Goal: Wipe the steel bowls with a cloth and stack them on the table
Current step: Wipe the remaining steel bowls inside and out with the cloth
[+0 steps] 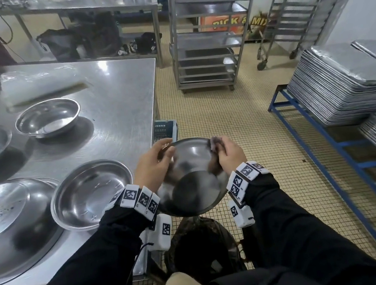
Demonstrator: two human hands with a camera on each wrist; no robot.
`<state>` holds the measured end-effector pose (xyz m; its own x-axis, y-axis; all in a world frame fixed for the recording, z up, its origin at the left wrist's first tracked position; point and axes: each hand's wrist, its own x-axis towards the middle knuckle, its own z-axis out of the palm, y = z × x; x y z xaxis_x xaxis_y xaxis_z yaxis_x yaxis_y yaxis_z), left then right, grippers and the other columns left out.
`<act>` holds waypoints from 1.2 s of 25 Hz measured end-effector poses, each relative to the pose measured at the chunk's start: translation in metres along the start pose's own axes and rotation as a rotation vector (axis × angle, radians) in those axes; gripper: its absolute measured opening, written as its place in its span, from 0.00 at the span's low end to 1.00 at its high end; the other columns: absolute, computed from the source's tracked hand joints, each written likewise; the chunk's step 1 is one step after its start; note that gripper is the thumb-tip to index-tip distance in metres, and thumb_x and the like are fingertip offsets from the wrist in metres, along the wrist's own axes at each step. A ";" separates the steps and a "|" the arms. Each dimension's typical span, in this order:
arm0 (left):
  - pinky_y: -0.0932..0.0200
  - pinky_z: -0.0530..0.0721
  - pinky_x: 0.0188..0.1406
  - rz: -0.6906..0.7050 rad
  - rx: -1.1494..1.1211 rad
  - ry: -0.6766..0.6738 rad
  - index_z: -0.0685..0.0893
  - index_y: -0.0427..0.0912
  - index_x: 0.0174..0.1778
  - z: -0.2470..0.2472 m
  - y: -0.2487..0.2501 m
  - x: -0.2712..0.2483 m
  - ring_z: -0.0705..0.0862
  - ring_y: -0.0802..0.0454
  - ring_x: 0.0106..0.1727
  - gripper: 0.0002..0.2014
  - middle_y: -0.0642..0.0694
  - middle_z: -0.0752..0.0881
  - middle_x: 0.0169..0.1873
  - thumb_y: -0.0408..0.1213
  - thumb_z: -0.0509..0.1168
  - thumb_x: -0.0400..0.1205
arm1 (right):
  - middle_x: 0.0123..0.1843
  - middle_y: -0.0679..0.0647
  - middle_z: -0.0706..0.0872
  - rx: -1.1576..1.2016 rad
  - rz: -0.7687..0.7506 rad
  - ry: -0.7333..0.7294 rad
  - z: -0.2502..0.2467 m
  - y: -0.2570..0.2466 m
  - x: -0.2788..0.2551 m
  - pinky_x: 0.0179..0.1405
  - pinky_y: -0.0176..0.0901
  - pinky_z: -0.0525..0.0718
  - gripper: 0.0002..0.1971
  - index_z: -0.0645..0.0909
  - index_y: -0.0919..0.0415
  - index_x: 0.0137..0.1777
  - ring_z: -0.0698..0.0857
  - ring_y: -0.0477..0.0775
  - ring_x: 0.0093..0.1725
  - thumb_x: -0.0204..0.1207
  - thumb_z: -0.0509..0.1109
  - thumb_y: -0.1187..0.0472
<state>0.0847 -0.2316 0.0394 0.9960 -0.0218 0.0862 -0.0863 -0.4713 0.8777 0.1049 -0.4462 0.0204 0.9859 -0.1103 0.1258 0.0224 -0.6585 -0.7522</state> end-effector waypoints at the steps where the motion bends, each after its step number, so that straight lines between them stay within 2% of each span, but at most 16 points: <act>1: 0.71 0.80 0.43 0.015 0.036 -0.002 0.82 0.54 0.64 0.002 0.004 0.000 0.84 0.66 0.43 0.13 0.61 0.85 0.42 0.46 0.64 0.84 | 0.54 0.54 0.82 -0.044 -0.058 -0.026 -0.001 -0.005 -0.001 0.53 0.34 0.70 0.10 0.78 0.65 0.60 0.77 0.48 0.52 0.83 0.58 0.66; 3: 0.69 0.80 0.43 0.044 0.118 0.017 0.87 0.48 0.57 0.004 0.004 0.001 0.85 0.59 0.42 0.12 0.56 0.88 0.42 0.48 0.66 0.83 | 0.54 0.58 0.82 -0.101 -0.149 -0.061 0.000 -0.011 -0.004 0.53 0.32 0.68 0.09 0.78 0.68 0.57 0.77 0.49 0.52 0.83 0.58 0.66; 5: 0.53 0.84 0.44 0.037 0.170 0.027 0.89 0.43 0.47 0.004 0.002 0.003 0.85 0.49 0.41 0.15 0.48 0.89 0.38 0.50 0.64 0.83 | 0.54 0.60 0.82 -0.132 -0.194 -0.066 0.004 -0.013 -0.007 0.55 0.36 0.71 0.09 0.77 0.68 0.56 0.75 0.49 0.51 0.83 0.58 0.66; 7: 0.45 0.83 0.43 0.009 0.159 0.034 0.87 0.41 0.42 0.003 0.001 0.003 0.85 0.45 0.39 0.18 0.44 0.88 0.34 0.52 0.63 0.84 | 0.55 0.59 0.83 -0.156 -0.208 -0.003 0.013 -0.008 -0.010 0.59 0.42 0.72 0.12 0.78 0.66 0.58 0.77 0.54 0.55 0.84 0.57 0.60; 10: 0.45 0.81 0.40 -0.007 0.174 0.095 0.86 0.40 0.40 0.003 0.001 0.002 0.84 0.43 0.37 0.20 0.43 0.86 0.31 0.52 0.60 0.85 | 0.65 0.55 0.84 -0.236 -0.212 0.150 0.025 -0.006 -0.022 0.59 0.42 0.67 0.27 0.78 0.58 0.68 0.74 0.60 0.62 0.81 0.47 0.45; 11: 0.45 0.80 0.38 -0.016 0.171 0.115 0.85 0.38 0.39 0.004 0.002 0.001 0.83 0.42 0.36 0.21 0.41 0.85 0.30 0.52 0.60 0.85 | 0.69 0.57 0.81 -0.223 -0.237 0.210 0.028 -0.007 -0.028 0.61 0.43 0.69 0.27 0.78 0.58 0.70 0.74 0.62 0.63 0.80 0.49 0.46; 13: 0.47 0.77 0.34 -0.041 0.157 0.141 0.83 0.34 0.37 0.006 0.008 0.000 0.81 0.40 0.34 0.23 0.38 0.83 0.29 0.51 0.58 0.86 | 0.73 0.61 0.77 -0.126 -0.295 0.308 0.033 -0.013 -0.038 0.65 0.48 0.74 0.22 0.75 0.60 0.73 0.76 0.65 0.65 0.80 0.61 0.54; 15: 0.46 0.76 0.33 -0.052 0.154 0.143 0.81 0.33 0.34 0.007 0.015 -0.003 0.79 0.42 0.31 0.25 0.39 0.82 0.27 0.51 0.57 0.87 | 0.71 0.62 0.78 -0.013 -0.324 0.359 0.036 -0.020 -0.047 0.65 0.50 0.79 0.21 0.76 0.65 0.70 0.78 0.62 0.67 0.77 0.69 0.62; 18: 0.48 0.76 0.33 -0.038 0.168 0.155 0.81 0.34 0.33 0.008 0.024 -0.009 0.77 0.45 0.29 0.26 0.41 0.81 0.25 0.51 0.56 0.87 | 0.65 0.60 0.81 -0.011 -0.417 0.364 0.033 -0.031 -0.048 0.68 0.51 0.77 0.19 0.80 0.67 0.65 0.78 0.57 0.67 0.80 0.62 0.56; 20: 0.50 0.76 0.33 -0.022 0.189 0.161 0.82 0.37 0.35 0.008 0.029 -0.013 0.79 0.46 0.30 0.25 0.43 0.81 0.25 0.53 0.54 0.87 | 0.66 0.59 0.81 -0.011 -0.347 0.344 0.026 -0.036 -0.041 0.70 0.46 0.73 0.21 0.79 0.67 0.67 0.77 0.55 0.67 0.83 0.57 0.53; 22: 0.51 0.77 0.32 -0.023 0.168 0.173 0.83 0.40 0.35 0.008 0.031 -0.015 0.80 0.46 0.30 0.25 0.43 0.82 0.25 0.54 0.54 0.87 | 0.64 0.59 0.82 0.068 -0.204 0.365 0.017 -0.034 -0.034 0.66 0.42 0.75 0.19 0.79 0.68 0.66 0.79 0.54 0.63 0.84 0.58 0.56; 23: 0.50 0.77 0.32 -0.027 0.146 0.184 0.83 0.40 0.35 0.007 0.032 -0.016 0.80 0.45 0.30 0.25 0.42 0.83 0.25 0.54 0.54 0.87 | 0.61 0.59 0.83 0.096 -0.114 0.359 0.013 -0.028 -0.031 0.62 0.40 0.76 0.17 0.81 0.68 0.63 0.80 0.54 0.59 0.84 0.59 0.58; 25: 0.49 0.77 0.33 -0.031 0.130 0.211 0.84 0.37 0.36 0.004 0.031 -0.016 0.80 0.43 0.31 0.26 0.40 0.83 0.27 0.54 0.54 0.87 | 0.49 0.58 0.84 0.127 0.095 0.264 0.009 -0.007 -0.027 0.48 0.43 0.79 0.16 0.84 0.65 0.50 0.80 0.54 0.47 0.85 0.57 0.56; 27: 0.47 0.77 0.36 -0.033 0.119 0.234 0.83 0.34 0.37 0.002 0.028 -0.014 0.79 0.42 0.33 0.26 0.38 0.83 0.29 0.52 0.54 0.87 | 0.40 0.57 0.83 0.116 0.234 0.195 0.006 0.013 -0.032 0.36 0.41 0.74 0.17 0.81 0.62 0.42 0.80 0.55 0.41 0.85 0.56 0.54; 28: 0.45 0.76 0.37 -0.038 0.099 0.245 0.82 0.32 0.37 0.002 0.026 -0.013 0.78 0.42 0.34 0.26 0.36 0.83 0.29 0.51 0.55 0.88 | 0.42 0.57 0.85 0.115 0.256 0.217 0.005 0.018 -0.036 0.39 0.40 0.75 0.17 0.83 0.62 0.45 0.82 0.56 0.44 0.85 0.56 0.54; 30: 0.46 0.76 0.37 -0.050 0.053 0.255 0.81 0.30 0.36 0.003 0.025 -0.010 0.76 0.44 0.33 0.26 0.36 0.81 0.29 0.50 0.55 0.88 | 0.57 0.58 0.85 0.151 0.165 0.351 0.002 0.012 -0.045 0.55 0.39 0.78 0.15 0.83 0.63 0.61 0.83 0.55 0.59 0.85 0.58 0.57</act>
<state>0.0724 -0.2459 0.0590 0.9607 0.2225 0.1658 -0.0296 -0.5120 0.8585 0.0612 -0.4479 0.0046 0.8623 -0.4698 0.1891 -0.0814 -0.4971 -0.8639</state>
